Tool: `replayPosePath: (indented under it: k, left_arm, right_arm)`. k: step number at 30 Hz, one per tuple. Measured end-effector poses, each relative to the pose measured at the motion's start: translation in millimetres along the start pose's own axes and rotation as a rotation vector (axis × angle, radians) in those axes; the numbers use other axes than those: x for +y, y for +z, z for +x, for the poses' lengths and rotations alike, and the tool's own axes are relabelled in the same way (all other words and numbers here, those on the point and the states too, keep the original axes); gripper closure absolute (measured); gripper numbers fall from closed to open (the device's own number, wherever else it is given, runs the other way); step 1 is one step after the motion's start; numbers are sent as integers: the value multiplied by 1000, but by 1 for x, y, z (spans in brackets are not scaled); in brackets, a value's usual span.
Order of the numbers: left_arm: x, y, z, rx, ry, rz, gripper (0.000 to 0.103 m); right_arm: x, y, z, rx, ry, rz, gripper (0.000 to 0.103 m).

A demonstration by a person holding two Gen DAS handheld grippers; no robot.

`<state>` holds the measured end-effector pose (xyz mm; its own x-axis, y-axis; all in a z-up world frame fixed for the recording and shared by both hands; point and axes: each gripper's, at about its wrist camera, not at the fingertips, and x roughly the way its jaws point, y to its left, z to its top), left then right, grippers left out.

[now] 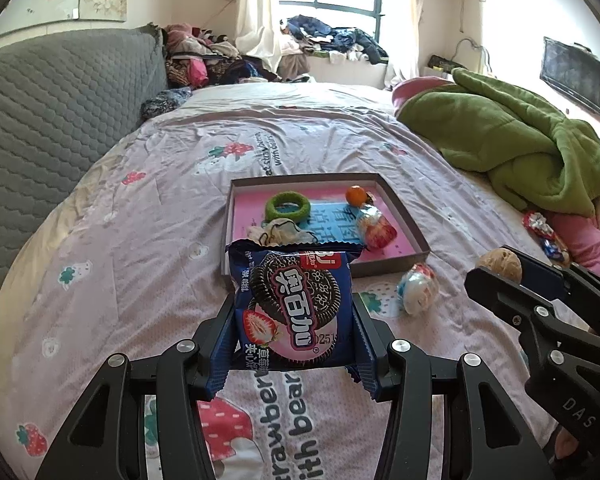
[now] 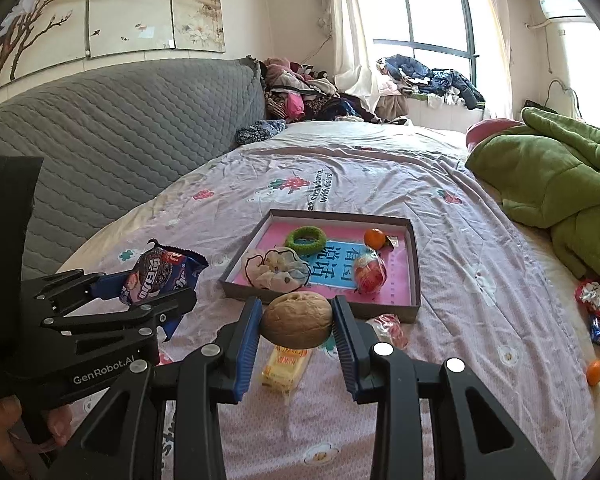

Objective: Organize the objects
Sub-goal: 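Lift the cookie packet in the left gripper and walnut in the right toward the tray, then carry the cookie packet and walnut over the pink tray and lower them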

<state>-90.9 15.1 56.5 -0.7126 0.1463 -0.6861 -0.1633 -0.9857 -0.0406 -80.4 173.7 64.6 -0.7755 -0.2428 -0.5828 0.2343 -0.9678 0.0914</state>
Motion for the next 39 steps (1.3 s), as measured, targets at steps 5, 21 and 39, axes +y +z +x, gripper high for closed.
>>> replayPosePath:
  k: [5, 21, 39]
  left_arm:
    - [5, 7, 9, 5, 5, -6, 50]
    - [14, 32, 44, 20, 6, 0, 50]
    - [34, 79, 102, 47, 19, -7, 50]
  right_arm:
    - [2, 9, 8, -2, 0, -14, 67]
    - [-3, 40, 40, -7, -6, -35, 67]
    - [-8, 71, 96, 13, -11, -44, 67]
